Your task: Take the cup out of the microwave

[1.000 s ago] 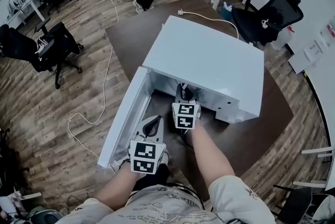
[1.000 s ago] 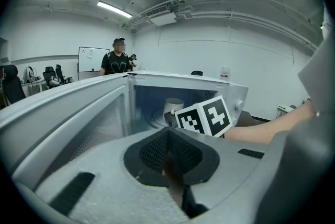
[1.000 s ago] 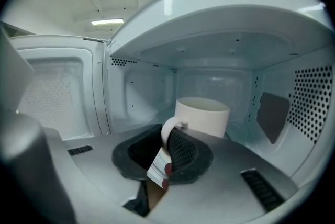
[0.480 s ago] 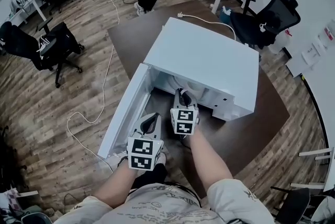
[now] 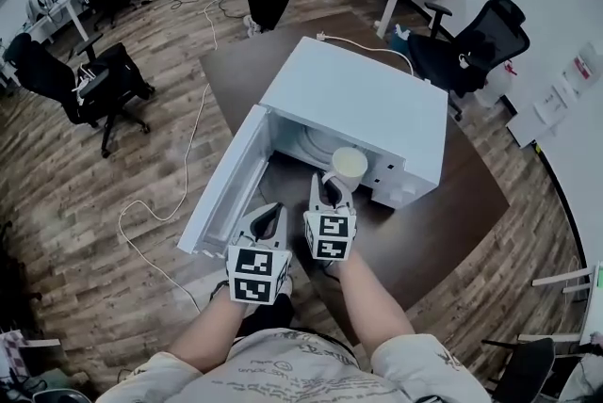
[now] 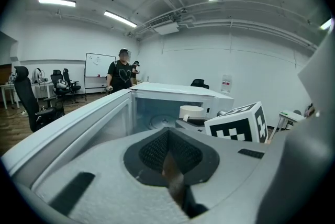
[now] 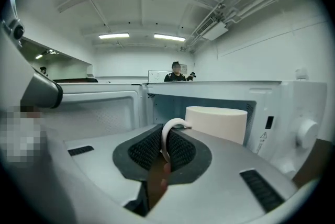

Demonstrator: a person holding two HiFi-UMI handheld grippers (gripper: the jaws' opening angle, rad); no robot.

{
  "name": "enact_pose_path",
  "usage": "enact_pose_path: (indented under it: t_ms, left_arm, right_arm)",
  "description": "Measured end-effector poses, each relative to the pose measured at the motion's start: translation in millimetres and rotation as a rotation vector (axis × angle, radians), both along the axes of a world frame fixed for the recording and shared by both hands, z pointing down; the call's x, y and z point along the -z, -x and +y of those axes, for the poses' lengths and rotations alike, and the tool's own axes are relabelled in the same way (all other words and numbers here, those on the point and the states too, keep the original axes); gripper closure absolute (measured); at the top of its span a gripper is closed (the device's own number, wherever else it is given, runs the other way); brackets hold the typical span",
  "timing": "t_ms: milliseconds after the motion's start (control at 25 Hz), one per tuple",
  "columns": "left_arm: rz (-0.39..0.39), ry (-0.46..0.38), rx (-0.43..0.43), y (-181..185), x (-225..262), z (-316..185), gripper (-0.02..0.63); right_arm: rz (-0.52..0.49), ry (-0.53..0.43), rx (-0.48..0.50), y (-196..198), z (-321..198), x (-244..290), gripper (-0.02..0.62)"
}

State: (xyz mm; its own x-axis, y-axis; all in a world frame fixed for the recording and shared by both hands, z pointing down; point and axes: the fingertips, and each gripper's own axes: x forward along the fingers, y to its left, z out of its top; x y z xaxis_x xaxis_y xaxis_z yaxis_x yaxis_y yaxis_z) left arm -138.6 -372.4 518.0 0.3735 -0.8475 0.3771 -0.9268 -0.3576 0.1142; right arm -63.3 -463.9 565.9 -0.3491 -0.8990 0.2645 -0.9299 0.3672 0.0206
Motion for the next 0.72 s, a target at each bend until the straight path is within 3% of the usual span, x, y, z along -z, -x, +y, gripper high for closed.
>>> enact_pose_path:
  t_ms: [720]
  left_arm:
    - [0.009,-0.101,-0.01,-42,45,86,0.595]
  right_arm:
    - [-0.035,-0.063,-0.036,-53,151,92,0.563]
